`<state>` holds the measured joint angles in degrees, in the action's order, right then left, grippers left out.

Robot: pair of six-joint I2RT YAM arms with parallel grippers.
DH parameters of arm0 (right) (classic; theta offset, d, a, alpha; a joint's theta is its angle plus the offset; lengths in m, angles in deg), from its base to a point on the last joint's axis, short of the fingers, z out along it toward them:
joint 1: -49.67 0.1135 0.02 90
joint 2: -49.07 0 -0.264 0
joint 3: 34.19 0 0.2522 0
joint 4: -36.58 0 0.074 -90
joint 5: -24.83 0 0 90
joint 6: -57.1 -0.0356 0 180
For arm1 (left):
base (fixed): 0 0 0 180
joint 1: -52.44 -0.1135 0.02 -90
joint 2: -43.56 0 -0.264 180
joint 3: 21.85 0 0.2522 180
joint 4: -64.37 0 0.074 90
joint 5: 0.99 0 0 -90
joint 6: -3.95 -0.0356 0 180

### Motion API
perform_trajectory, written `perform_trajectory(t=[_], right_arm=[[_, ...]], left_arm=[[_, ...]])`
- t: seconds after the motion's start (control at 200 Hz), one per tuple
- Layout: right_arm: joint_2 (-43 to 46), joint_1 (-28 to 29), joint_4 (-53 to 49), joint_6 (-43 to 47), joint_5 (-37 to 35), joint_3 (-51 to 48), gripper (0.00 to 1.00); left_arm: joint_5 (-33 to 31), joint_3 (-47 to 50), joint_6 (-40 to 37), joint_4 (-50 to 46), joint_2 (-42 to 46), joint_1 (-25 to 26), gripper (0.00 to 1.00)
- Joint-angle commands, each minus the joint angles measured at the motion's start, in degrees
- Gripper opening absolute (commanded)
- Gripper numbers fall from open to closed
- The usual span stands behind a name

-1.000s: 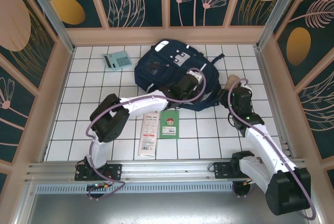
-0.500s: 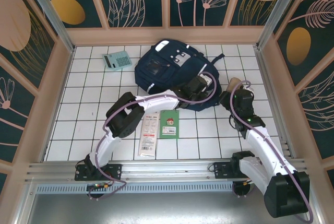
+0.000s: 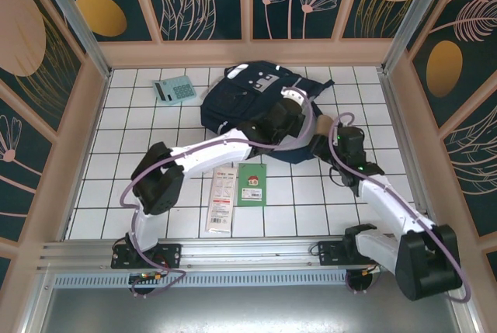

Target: Pack books, pencil case, and school supplies into a backpack

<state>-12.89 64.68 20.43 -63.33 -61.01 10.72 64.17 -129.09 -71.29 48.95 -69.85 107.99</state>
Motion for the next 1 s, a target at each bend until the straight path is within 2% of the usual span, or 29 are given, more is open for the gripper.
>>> perform_trajectory(t=[0.0, 0.195, 0.305, 0.495, 0.571, 0.671, 0.786, 0.811, 0.901, 0.996], right_arm=[[-5.00, 2.67, 6.49, -0.61, 1.50, 5.28, 0.43], [-18.06, 5.26, 10.08, -4.17, 2.58, 12.91, 0.44], [-24.24, 5.39, 11.44, -5.75, 2.37, 17.41, 0.48], [-35.96, 5.69, 10.78, -7.60, 4.41, 26.20, 0.49], [-38.95, 6.08, 9.77, -7.62, 3.92, 28.65, 0.58], [-39.92, 6.19, 9.10, -7.23, 3.57, 29.59, 0.70], [-37.48, 6.30, 8.99, -6.53, 2.77, 28.03, 0.77], [-36.66, 6.27, 9.07, -6.31, 2.47, 27.41, 0.84], [-33.54, 6.22, 9.28, -5.44, 1.78, 25.30, 0.89], [-30.97, 6.18, 8.32, -5.08, 0.91, 23.71, 0.89]], left_arm=[[-6.25, 0.71, 3.04, 6.15, 3.74, -0.53, 0.00], [-6.65, 2.18, 4.30, 7.83, 5.45, -0.77, 0.00], [-6.37, 2.73, 4.92, 7.98, 6.08, -0.80, 0.00], [-5.75, 2.98, 5.72, 7.98, 6.71, -0.87, 0.00], [-6.08, 3.16, 5.64, 7.71, 6.84, -0.83, 0.00], [-6.53, 3.24, 5.64, 7.20, 6.79, -0.97, 0.00], [-6.30, 3.88, 6.30, 7.09, 6.71, -1.60, 0.00], [-5.92, 4.00, 6.69, 7.10, 6.71, -1.81, 0.00], [-4.75, 4.58, 7.90, 7.34, 6.62, -2.36, 0.00], [-4.00, 5.18, 8.52, 7.87, 6.63, -2.73, 0.00]])
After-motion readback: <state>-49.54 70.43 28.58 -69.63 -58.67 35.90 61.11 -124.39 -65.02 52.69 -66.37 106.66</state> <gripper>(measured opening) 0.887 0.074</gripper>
